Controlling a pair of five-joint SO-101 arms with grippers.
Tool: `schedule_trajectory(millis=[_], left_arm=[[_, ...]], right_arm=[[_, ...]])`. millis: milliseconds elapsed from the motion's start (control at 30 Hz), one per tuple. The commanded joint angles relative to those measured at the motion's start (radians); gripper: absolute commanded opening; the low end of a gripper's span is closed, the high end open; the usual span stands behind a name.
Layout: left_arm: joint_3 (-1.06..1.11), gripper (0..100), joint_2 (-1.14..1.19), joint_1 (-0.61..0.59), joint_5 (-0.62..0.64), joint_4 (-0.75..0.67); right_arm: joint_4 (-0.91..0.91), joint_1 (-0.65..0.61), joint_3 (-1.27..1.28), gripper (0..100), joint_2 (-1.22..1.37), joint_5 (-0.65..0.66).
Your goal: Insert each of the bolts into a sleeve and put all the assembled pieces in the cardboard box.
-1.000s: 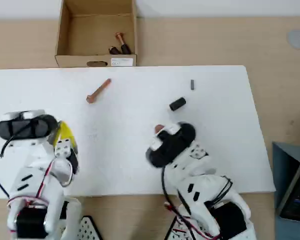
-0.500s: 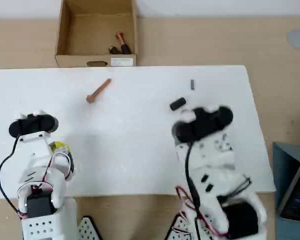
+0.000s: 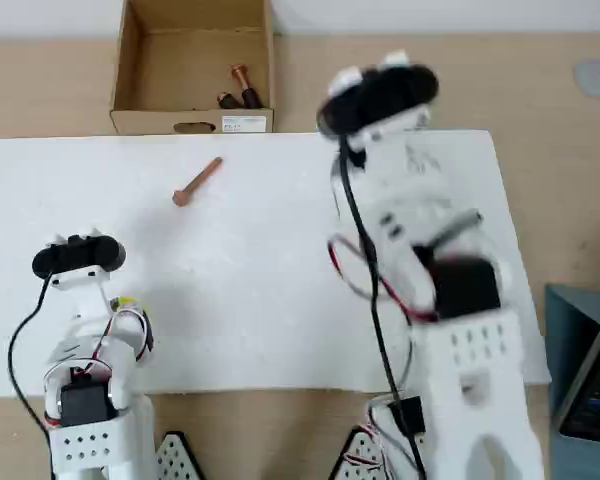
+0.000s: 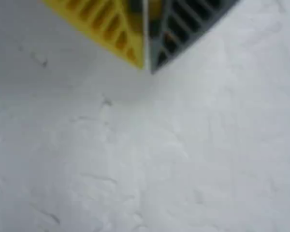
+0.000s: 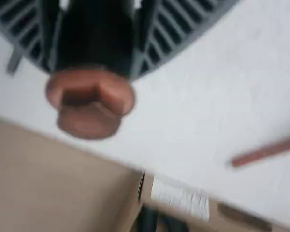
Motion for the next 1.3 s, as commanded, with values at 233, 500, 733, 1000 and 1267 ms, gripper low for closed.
schedule_trajectory(millis=[233, 500, 733, 1000, 1267], left_arm=[[-0.008, 0, -0.008, -0.014, 0.005, -0.009], [-0.008, 0, -0.008, -0.014, 0.005, -0.009], [-0.008, 0, -0.008, -0.014, 0.005, -0.009], [-0.008, 0, -0.008, -0.014, 0.005, -0.009], [-0.008, 0, -0.008, -0.014, 0.005, -0.009]], right_arm=[[-0.338, -0.047, -0.312, 1.0, 0.463, 0.038], [-0.555, -0.108, -0.503, 1.0, 0.794, 0.129], [-0.617, -0.119, -0.73, 1.0, 1.05, 0.135], [-0.611, -0.134, -1.013, 1.1, 1.326, 0.135], [-0.603, -0.154, -1.158, 1.2, 1.501, 0.275]])
